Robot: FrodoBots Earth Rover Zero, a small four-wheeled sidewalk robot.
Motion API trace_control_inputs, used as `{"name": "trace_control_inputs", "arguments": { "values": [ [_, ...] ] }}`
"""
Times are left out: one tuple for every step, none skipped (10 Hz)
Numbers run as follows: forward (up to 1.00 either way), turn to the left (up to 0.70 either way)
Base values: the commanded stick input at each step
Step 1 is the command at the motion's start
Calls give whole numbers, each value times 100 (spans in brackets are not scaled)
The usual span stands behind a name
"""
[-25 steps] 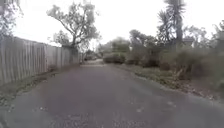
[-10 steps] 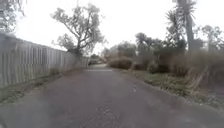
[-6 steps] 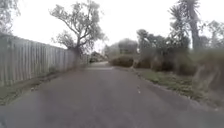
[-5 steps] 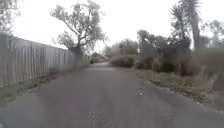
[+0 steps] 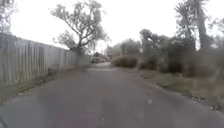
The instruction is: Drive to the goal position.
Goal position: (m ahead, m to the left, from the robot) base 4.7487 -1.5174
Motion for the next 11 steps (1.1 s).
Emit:
{"name": "trace_control_inputs", "arguments": {
  "values": [
    [70,0],
    [70,0],
    [70,0],
    [70,0],
    [70,0],
    [70,0],
    [70,0],
    [70,0],
    [70,0],
    [70,0],
    [70,0]
  ]
}}
